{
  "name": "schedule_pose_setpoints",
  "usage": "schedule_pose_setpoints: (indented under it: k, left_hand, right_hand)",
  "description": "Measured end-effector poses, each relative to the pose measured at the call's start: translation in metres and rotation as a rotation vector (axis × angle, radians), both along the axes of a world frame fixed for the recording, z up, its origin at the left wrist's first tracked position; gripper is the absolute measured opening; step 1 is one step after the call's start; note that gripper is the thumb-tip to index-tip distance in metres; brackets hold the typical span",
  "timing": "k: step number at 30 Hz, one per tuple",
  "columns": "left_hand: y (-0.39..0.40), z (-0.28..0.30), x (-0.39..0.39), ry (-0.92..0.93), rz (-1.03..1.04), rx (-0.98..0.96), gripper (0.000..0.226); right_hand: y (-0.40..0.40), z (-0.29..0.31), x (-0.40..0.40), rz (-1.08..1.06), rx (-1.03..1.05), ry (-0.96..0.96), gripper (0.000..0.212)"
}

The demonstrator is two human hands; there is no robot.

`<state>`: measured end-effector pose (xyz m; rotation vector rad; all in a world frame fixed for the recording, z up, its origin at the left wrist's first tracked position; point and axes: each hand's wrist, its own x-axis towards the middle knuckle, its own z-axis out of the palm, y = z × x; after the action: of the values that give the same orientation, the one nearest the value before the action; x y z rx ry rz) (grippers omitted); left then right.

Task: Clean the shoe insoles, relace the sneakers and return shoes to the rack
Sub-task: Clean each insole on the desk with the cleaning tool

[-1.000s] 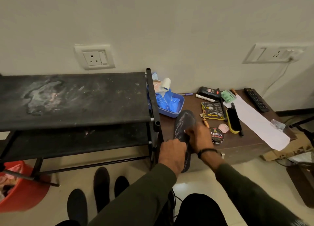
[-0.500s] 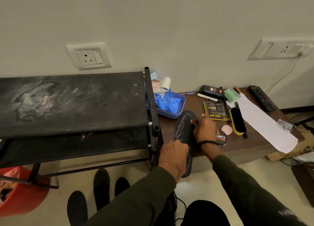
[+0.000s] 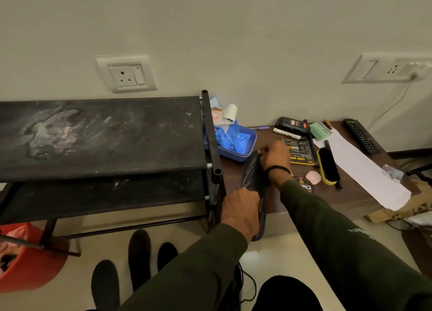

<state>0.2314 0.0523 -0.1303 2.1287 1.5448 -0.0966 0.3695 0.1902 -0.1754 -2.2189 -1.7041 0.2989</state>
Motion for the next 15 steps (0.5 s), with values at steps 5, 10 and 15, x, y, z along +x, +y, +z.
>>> schedule_pose_setpoints:
  k: [5, 10, 15]
  left_hand:
    - [-0.005, -0.001, -0.002, -0.002, 0.008, 0.079, 0.023]
    - [-0.004, 0.0, -0.001, 0.033, 0.0, 0.067, 0.031]
    - [-0.005, -0.004, 0.0, 0.042, 0.015, 0.078, 0.036]
  right_hand:
    - [-0.063, -0.017, -0.009, 0.276, -0.013, -0.01, 0.01]
    - [-0.019, -0.002, 0.001, 0.249, -0.098, 0.005, 0.006]
    - [0.007, -0.004, -0.004, 0.039, -0.04, 0.042, 0.028]
